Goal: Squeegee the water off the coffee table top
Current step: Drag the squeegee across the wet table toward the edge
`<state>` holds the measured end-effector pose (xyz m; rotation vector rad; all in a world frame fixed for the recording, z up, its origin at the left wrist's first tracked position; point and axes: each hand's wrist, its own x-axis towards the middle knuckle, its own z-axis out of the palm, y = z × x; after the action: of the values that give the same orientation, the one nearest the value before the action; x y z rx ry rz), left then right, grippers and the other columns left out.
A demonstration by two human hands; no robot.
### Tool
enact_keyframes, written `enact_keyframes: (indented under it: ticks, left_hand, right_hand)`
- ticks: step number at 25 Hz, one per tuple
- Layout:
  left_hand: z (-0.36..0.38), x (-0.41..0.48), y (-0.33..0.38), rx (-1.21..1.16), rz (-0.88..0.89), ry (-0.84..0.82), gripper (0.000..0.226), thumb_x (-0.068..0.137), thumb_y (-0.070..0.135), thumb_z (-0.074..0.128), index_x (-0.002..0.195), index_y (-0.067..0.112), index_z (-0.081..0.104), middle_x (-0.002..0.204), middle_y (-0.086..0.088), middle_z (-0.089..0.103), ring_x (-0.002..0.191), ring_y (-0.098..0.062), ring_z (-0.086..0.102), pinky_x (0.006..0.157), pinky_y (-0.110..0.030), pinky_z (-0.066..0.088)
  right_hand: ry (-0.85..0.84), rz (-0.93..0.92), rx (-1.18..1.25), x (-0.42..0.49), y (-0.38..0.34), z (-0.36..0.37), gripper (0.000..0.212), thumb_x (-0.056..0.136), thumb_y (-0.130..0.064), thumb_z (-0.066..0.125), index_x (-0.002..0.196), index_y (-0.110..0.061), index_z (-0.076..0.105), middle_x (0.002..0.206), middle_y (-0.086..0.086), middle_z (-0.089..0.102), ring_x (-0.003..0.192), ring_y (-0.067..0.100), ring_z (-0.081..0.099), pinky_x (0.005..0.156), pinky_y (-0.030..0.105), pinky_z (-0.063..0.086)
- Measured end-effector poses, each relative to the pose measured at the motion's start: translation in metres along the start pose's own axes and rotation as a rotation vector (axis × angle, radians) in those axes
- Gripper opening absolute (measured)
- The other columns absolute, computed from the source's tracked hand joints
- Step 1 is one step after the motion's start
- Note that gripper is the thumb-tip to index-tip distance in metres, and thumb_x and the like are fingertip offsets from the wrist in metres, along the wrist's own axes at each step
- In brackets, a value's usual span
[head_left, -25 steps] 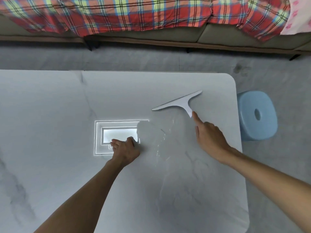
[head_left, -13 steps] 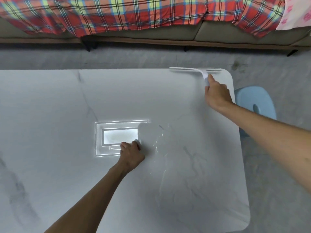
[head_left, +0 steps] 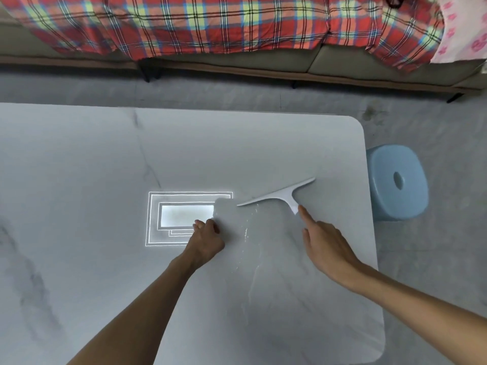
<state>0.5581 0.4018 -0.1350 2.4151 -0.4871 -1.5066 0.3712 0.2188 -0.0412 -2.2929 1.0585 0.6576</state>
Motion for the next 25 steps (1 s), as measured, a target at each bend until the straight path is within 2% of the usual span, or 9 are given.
enact_keyframes:
  ticks: [2, 4, 6, 9, 14, 17, 20, 25]
  left_hand:
    - [-0.002, -0.011, -0.010, -0.011, 0.046, 0.086, 0.026, 0.077, 0.003, 0.048, 0.101, 0.012, 0.047, 0.106, -0.010, 0.051, 0.092, -0.032, 0.054, 0.069, -0.030, 0.036]
    - [-0.002, -0.022, -0.023, -0.039, 0.050, 0.154, 0.022, 0.078, 0.006, 0.050, 0.095, 0.018, 0.044, 0.093, -0.004, 0.054, 0.079, -0.026, 0.052, 0.062, -0.030, 0.033]
    - [0.001, -0.033, -0.042, -0.025, 0.064, 0.193, 0.023, 0.078, 0.004, 0.052, 0.097, 0.016, 0.047, 0.099, -0.005, 0.053, 0.084, -0.027, 0.052, 0.067, -0.031, 0.036]
    - [0.014, -0.044, -0.071, 0.058, 0.100, 0.187, 0.033, 0.075, 0.003, 0.057, 0.107, 0.007, 0.053, 0.113, -0.011, 0.046, 0.100, -0.030, 0.050, 0.084, -0.034, 0.043]
    - [0.039, -0.060, -0.090, 0.028, 0.116, 0.135, 0.038, 0.075, 0.009, 0.060, 0.112, 0.005, 0.053, 0.116, -0.012, 0.039, 0.105, -0.032, 0.047, 0.094, -0.037, 0.043]
    - [0.049, -0.075, -0.101, -0.004, 0.112, 0.110, 0.039, 0.076, 0.011, 0.061, 0.114, 0.006, 0.052, 0.118, -0.011, 0.042, 0.105, -0.032, 0.050, 0.091, -0.038, 0.044]
    - [0.057, -0.093, -0.113, -0.069, 0.087, 0.111, 0.037, 0.080, 0.013, 0.060, 0.116, 0.009, 0.051, 0.120, -0.007, 0.050, 0.097, -0.029, 0.056, 0.077, -0.032, 0.043]
    - [0.061, -0.111, -0.124, -0.255, 0.054, 0.265, 0.015, 0.084, 0.018, 0.061, 0.098, 0.017, 0.055, 0.097, -0.002, 0.066, 0.088, -0.025, 0.062, 0.068, -0.033, 0.049]
  right_hand:
    - [0.084, -0.041, 0.022, 0.011, -0.009, -0.011, 0.051, 0.099, -0.026, 0.034, 0.147, -0.036, 0.019, 0.094, 0.011, 0.061, 0.086, 0.033, 0.060, 0.070, 0.032, 0.043]
    - [0.193, -0.123, 0.049, 0.041, -0.032, -0.024, 0.046, 0.098, -0.025, 0.034, 0.142, -0.035, 0.025, 0.083, 0.012, 0.058, 0.081, 0.037, 0.059, 0.067, 0.034, 0.040]
    - [0.219, -0.180, 0.057, 0.075, -0.059, -0.031, 0.043, 0.097, -0.023, 0.033, 0.139, -0.034, 0.028, 0.077, 0.010, 0.054, 0.074, 0.038, 0.054, 0.064, 0.034, 0.037]
    - [0.176, -0.234, -0.031, 0.089, -0.079, -0.012, 0.048, 0.097, -0.023, 0.033, 0.144, -0.032, 0.027, 0.080, 0.009, 0.051, 0.074, 0.033, 0.048, 0.063, 0.033, 0.036]
    - [0.195, -0.171, -0.131, 0.018, -0.026, 0.042, 0.058, 0.093, -0.016, 0.038, 0.147, -0.034, 0.024, 0.073, 0.008, 0.054, 0.064, 0.032, 0.050, 0.056, 0.033, 0.036]
    - [0.154, -0.113, -0.195, -0.035, 0.012, 0.054, 0.060, 0.095, -0.014, 0.040, 0.149, -0.035, 0.023, 0.069, 0.005, 0.055, 0.059, 0.026, 0.049, 0.051, 0.032, 0.034]
    - [0.157, -0.032, -0.194, -0.074, 0.037, 0.055, 0.059, 0.094, -0.015, 0.039, 0.147, -0.037, 0.028, 0.069, 0.003, 0.057, 0.059, 0.025, 0.050, 0.052, 0.033, 0.035]
    - [0.299, -0.019, -0.078, -0.118, 0.051, 0.065, 0.054, 0.095, -0.017, 0.040, 0.143, -0.040, 0.031, 0.064, 0.002, 0.056, 0.058, 0.025, 0.052, 0.053, 0.035, 0.042]
